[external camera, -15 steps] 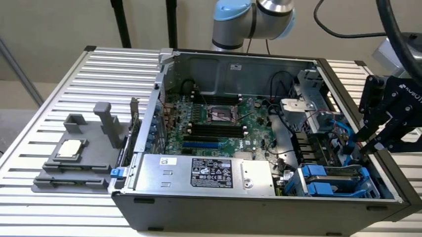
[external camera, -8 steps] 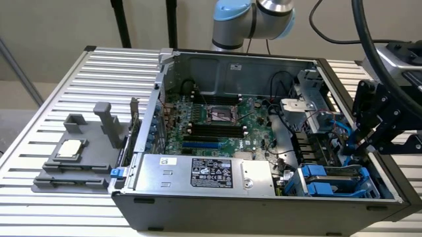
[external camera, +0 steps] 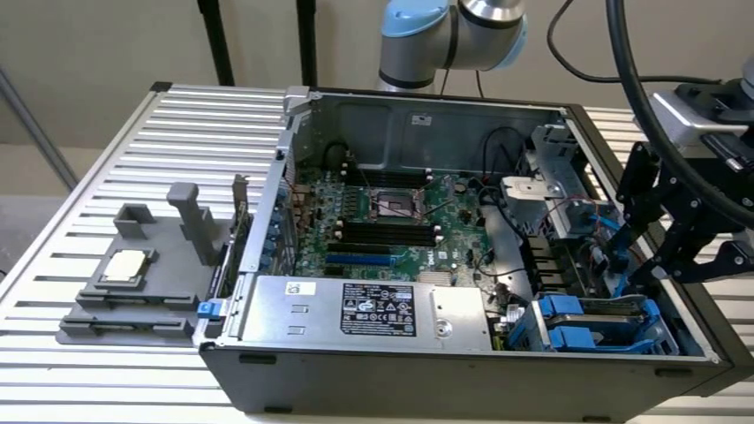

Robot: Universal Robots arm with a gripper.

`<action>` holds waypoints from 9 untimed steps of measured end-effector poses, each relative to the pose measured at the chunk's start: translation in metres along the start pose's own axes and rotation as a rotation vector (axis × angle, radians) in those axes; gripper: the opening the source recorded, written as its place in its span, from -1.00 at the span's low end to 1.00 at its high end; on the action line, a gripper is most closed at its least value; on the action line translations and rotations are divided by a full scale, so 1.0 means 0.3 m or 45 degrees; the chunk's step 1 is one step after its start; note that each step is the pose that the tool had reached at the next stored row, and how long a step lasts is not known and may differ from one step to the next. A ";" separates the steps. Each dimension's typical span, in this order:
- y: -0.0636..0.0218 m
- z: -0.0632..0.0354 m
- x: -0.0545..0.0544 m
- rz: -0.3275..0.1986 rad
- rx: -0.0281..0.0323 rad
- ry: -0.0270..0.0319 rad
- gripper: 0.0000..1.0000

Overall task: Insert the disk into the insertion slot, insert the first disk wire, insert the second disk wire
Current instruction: 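Insert the first disk wire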

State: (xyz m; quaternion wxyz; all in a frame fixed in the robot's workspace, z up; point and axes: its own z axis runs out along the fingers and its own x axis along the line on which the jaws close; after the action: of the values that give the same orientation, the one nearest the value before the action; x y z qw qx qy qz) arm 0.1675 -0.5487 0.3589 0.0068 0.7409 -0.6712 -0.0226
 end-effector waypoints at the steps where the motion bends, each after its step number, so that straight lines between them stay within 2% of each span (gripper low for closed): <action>1: 0.001 0.000 0.000 -0.002 0.0000 0.0000 -0.11; 2: 0.003 0.000 0.001 -0.005 -0.0001 0.0000 -0.11; 3: 0.006 0.000 0.002 -0.007 -0.0002 0.0002 0.02; 9: 0.039 0.002 0.019 -0.021 -0.0005 0.0009 0.02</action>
State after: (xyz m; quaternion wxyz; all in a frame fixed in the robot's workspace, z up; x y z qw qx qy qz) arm 0.1565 -0.5554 0.3588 0.0070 0.7464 -0.6651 -0.0225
